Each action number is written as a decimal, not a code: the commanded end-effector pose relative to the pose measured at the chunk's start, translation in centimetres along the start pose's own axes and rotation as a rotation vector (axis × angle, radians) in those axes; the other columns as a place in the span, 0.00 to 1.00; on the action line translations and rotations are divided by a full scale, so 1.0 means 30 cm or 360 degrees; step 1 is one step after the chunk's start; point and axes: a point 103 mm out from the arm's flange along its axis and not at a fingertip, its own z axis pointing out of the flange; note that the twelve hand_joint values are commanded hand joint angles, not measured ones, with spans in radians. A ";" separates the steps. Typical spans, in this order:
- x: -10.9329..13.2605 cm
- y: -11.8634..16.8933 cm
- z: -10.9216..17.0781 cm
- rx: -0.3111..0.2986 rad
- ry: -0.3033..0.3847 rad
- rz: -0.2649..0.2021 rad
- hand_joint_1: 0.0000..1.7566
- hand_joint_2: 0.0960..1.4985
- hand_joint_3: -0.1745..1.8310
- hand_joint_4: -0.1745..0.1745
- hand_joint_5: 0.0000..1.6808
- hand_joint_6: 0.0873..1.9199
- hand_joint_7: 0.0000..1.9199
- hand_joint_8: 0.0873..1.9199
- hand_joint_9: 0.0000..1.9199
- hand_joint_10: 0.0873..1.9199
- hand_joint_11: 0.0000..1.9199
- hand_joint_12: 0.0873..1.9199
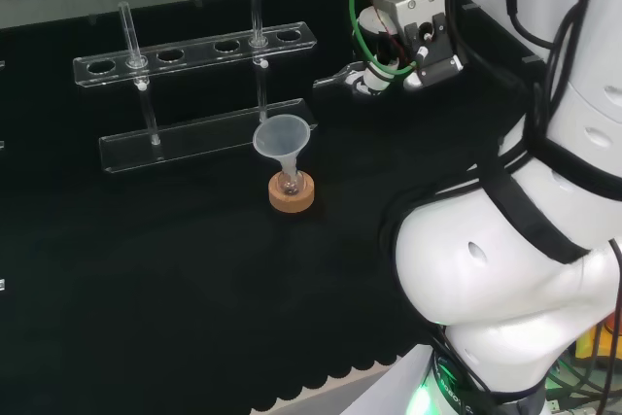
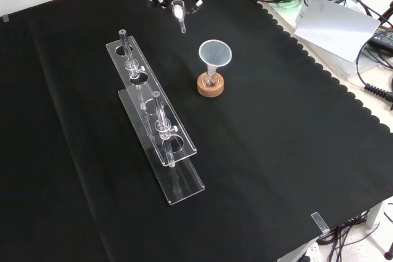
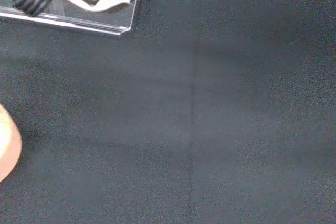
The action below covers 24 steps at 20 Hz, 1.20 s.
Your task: Pour all the NaCl from the weighing funnel into the round-bottom flask.
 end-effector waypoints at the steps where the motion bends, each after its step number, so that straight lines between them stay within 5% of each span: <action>1: 0.060 -0.064 -0.008 0.0032 -0.0046 -0.0004 0.62 0.39 0.48 1.00 0.69 0.47 0.25 0.31 0.40 0.25 0.23 0.66; 24: 0.176 -0.154 -0.018 0.0068 -0.0168 -0.0042 0.63 0.39 0.48 1.00 0.69 0.46 0.25 0.31 0.41 0.24 0.23 0.66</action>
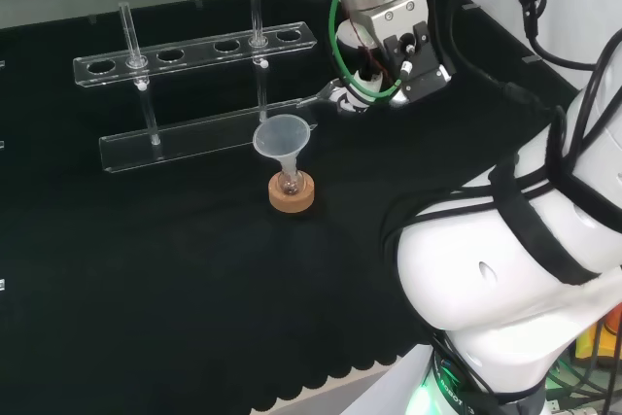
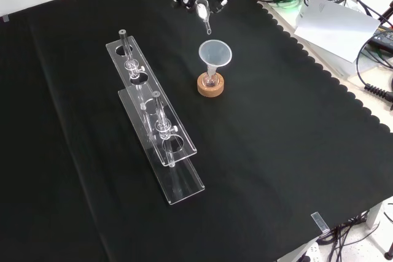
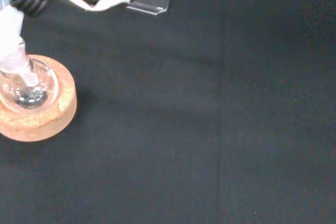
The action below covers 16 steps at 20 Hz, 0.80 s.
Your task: Pour all the NaCl from the weighing funnel into the round-bottom flask.
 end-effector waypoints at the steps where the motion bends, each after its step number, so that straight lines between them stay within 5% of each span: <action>1: 0.028 0.008 0.008 0.0036 -0.0072 -0.0017 0.63 0.39 0.48 1.00 0.69 0.46 0.25 0.31 0.41 0.24 0.23 0.66; 16: 0.032 0.026 -0.003 0.0083 -0.0279 -0.0021 0.63 0.38 0.48 1.00 0.69 0.46 0.25 0.30 0.41 0.24 0.23 0.66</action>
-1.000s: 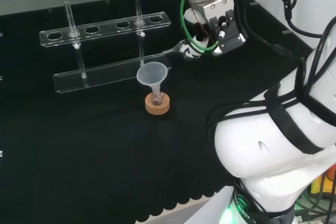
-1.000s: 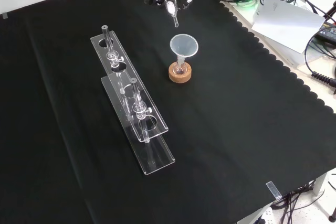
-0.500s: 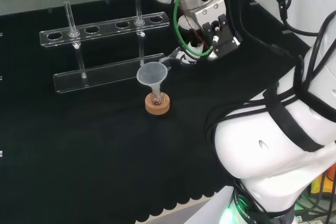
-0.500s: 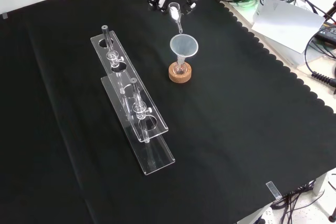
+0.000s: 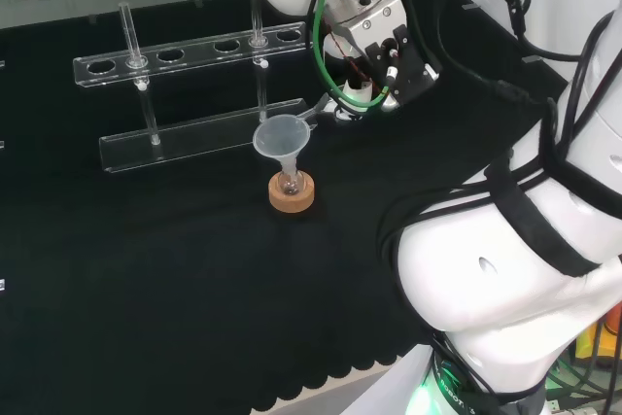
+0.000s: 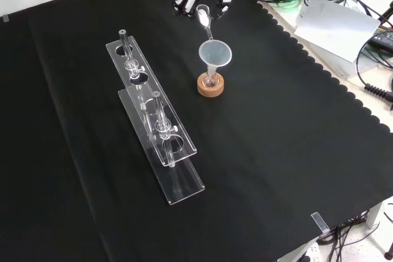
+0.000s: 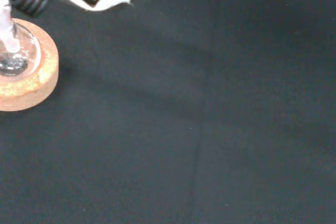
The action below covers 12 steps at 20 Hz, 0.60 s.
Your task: Pour all the NaCl from the weighing funnel into the round-bottom flask.
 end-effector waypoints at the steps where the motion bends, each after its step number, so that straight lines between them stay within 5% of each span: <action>1: -0.003 0.003 -0.006 0.0014 -0.0063 -0.0009 0.63 0.38 0.48 1.00 0.69 0.46 0.25 0.30 0.41 0.24 0.23 0.66; 12: 0.020 0.009 -0.034 0.0029 -0.0164 -0.0010 0.63 0.38 0.48 1.00 0.69 0.46 0.25 0.30 0.41 0.24 0.23 0.66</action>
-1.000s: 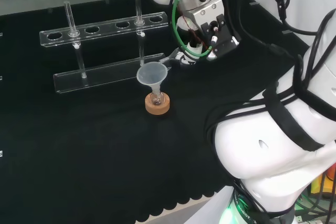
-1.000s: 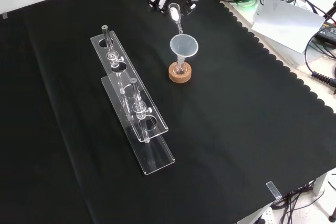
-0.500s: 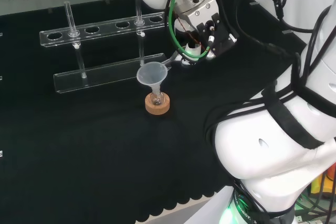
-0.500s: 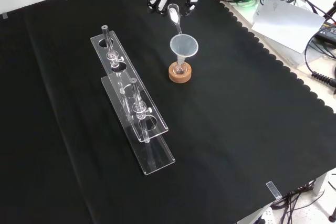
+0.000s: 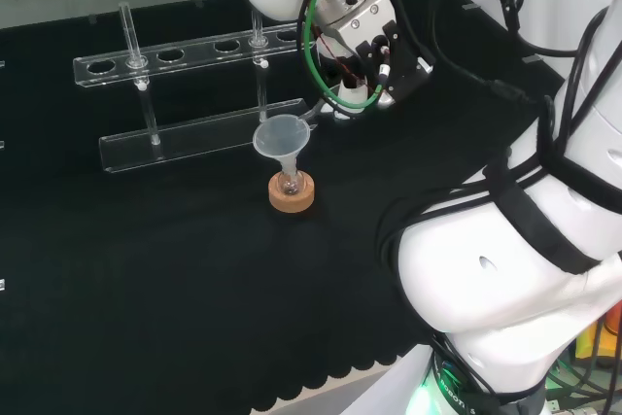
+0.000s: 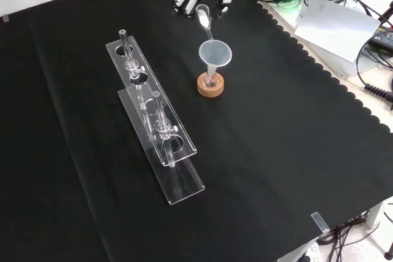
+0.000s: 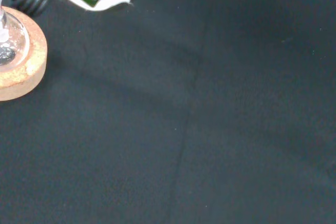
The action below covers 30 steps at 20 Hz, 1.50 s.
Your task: Pour all the NaCl from the weighing funnel into the round-bottom flask.
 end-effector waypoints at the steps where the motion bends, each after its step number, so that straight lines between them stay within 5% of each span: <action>1: 0.006 0.003 -0.007 0.0011 -0.0035 0.0000 0.63 0.38 0.48 1.00 0.69 0.46 0.25 0.30 0.41 0.24 0.23 0.66; 30: 0.013 0.015 -0.040 0.0054 -0.0191 0.0002 0.63 0.38 0.48 1.00 0.69 0.46 0.25 0.30 0.40 0.24 0.23 0.66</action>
